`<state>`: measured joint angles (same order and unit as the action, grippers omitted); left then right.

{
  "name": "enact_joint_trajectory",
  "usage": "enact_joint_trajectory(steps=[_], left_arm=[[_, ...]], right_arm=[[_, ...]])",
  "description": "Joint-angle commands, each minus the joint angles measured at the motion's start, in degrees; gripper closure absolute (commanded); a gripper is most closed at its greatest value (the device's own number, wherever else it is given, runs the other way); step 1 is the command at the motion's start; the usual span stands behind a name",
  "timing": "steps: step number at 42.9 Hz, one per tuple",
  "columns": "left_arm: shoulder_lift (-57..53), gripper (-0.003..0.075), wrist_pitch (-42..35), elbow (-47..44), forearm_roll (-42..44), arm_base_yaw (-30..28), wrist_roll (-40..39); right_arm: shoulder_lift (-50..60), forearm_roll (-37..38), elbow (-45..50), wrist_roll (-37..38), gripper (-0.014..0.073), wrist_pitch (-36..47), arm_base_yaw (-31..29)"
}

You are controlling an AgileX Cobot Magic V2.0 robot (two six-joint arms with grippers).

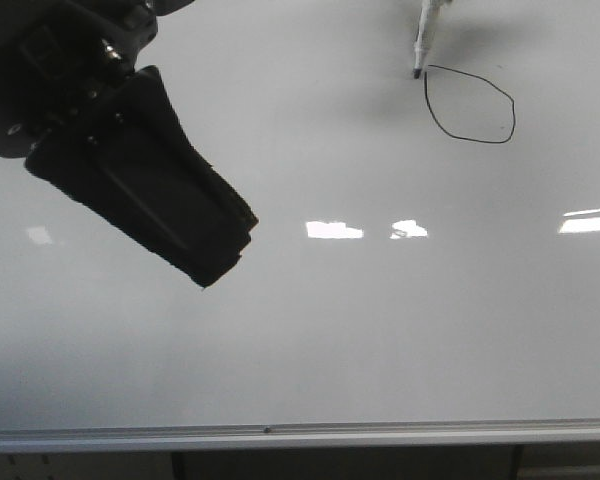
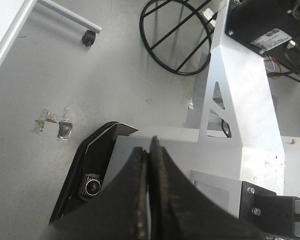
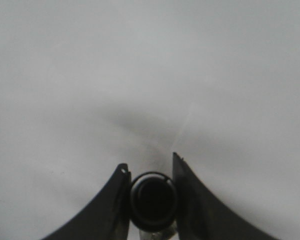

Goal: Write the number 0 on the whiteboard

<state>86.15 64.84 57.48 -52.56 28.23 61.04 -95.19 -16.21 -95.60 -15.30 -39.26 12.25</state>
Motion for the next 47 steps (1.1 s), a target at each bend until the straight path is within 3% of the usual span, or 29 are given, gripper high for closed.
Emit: enact_joint_trajectory(steps=[1,17,21,24,30,33,47], left_arm=[[-2.2,0.074,0.79,1.63,-3.59,0.45,-0.02],[-2.2,0.0732,1.0,1.63,-5.56,0.45,0.15],[-2.2,0.0633,1.77,1.63,-6.76,0.45,1.76],[-2.2,0.0504,2.01,1.63,-7.52,0.45,1.77],[-2.2,0.0155,2.28,1.63,-9.0,0.45,1.77],[-2.2,0.0055,2.28,1.63,-10.0,0.45,2.73],[-2.2,0.0038,5.42,1.63,-19.7,0.45,9.62]], right_arm=[[3.22,-2.22,-2.51,-0.77,0.0655,-0.47,-0.06],[5.94,-15.63,-6.88,-11.54,0.0655,-29.46,-0.26],[6.75,-22.02,-3.9,-14.74,0.0655,-33.0,-0.26],[8.2,-26.06,0.1,-16.61,0.0655,-34.05,-0.26],[11.41,-30.75,9.42,-19.92,0.0655,-34.73,-0.26],[12.42,-33.05,13.97,-21.55,0.0655,-36.0,-0.26],[12.88,-52.33,27.11,-33.38,0.0655,-37.22,0.63]])
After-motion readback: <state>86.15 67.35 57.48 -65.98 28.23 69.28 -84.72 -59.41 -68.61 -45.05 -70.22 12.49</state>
